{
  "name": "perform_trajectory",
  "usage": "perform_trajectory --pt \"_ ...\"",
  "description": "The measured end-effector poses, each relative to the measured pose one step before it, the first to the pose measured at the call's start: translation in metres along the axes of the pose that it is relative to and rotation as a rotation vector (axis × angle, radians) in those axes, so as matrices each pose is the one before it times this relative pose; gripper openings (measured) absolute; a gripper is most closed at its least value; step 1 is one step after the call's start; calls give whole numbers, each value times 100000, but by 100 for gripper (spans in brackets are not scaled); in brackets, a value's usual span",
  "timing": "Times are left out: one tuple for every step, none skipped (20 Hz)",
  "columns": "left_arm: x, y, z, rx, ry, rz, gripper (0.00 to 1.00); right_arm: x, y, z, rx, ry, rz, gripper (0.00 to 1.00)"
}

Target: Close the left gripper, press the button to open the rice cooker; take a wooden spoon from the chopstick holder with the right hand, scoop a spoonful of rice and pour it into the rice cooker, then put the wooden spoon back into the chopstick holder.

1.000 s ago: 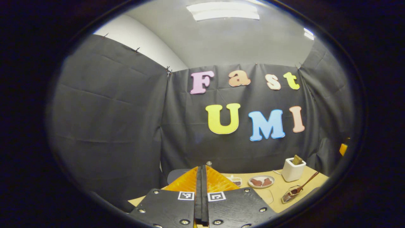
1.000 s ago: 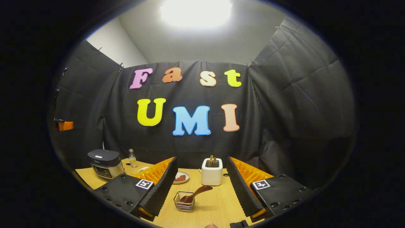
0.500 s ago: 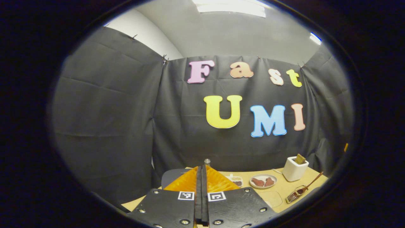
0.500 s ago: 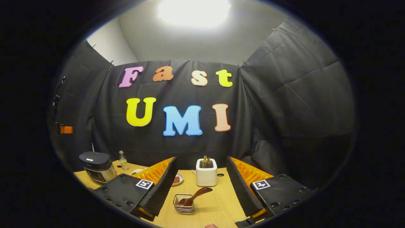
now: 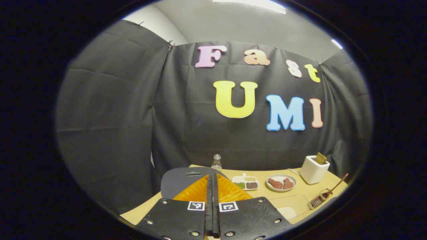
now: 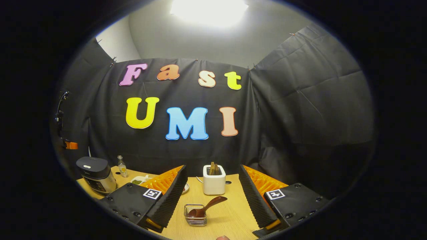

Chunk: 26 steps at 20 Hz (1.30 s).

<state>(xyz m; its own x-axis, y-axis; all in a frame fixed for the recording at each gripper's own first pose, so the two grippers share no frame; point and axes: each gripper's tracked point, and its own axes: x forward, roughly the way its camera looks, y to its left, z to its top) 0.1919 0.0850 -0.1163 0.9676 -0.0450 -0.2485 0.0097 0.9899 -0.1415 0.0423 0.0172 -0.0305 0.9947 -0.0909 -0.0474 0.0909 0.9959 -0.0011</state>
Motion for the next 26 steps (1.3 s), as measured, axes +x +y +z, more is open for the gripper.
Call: perform_trajectory --pt "522 142 -924 -588 1542 -282 1 80 290 -67 -523 258 -547 96" --pt "771 340 -595 -310 1492 -509 0 20 211 -86 -497 214 -565 96" --pt "540 33 -854 7 1132 -87 1 55 315 -43 -428 346 -457 96" --pt "505 188 -663 113 956 -270 1 38 220 -57 -293 309 -467 96" --pt "401 161 -757 -47 1063 -214 1 7 225 25 -245 248 -381 96" --pt "463 144 -655 -192 1097 -404 1 -56 116 -52 -332 66 -422 96" --pt "443 96 -673 -121 1042 -28 1 -4 125 45 -376 -10 -467 97" --pt "521 202 -644 -207 1196 -145 1 -22 137 -29 -365 126 -335 96" --pt "349 77 -655 -348 1149 -90 1 27 147 -16 -400 226 -296 96" --pt "343 69 -515 -275 1144 -337 1 -56 101 -65 -427 125 -300 97" --pt "210 23 -767 84 1033 -109 1 -31 60 43 -401 55 -348 96" --pt "362 32 -505 272 882 -84 1 23 50 13 -319 43 -304 96" --pt "211 -129 -510 85 933 -407 4 -37 113 78 -230 40 -222 97" --pt "200 -116 -576 184 1169 -223 1 -52 114 -67 -251 98 -139 96" --pt "317 44 -709 272 1574 -113 1 22 80 37 -256 154 -42 96" --pt "74 -90 -480 272 1048 110 1 -13 76 -14 -247 35 3 97" --pt "100 -52 -347 190 -202 198 0 -58 92 68 -301 40 134 97" --pt "62 -43 -173 -204 -304 430 2 -42 72 19 -370 -19 113 97" --pt "20 20 -481 1121 493 199 2 26 96 79 -242 -122 286 98" --pt "-4 -123 -125 1430 359 2 2 20 134 -82 -175 5 417 98" --pt "-7 -1 -479 557 2186 -231 2 26 179 3 -66 188 481 98" --pt "-274 67 159 -821 -935 -684 2 -12 206 -9 137 79 659 97" --pt "379 46 -294 -3057 2264 -1154 2 -13 306 25 227 -155 847 98" --pt "-22 27 417 -3951 -154 -1610 2 -91 326 68 172 -56 1079 98" --pt "-15 28 -151 -2468 2306 -1493 2 -86 300 34 -15 -107 1085 98" --pt "22 110 -95 -1465 1180 -681 2 -116 89 51 -32 -418 868 97"
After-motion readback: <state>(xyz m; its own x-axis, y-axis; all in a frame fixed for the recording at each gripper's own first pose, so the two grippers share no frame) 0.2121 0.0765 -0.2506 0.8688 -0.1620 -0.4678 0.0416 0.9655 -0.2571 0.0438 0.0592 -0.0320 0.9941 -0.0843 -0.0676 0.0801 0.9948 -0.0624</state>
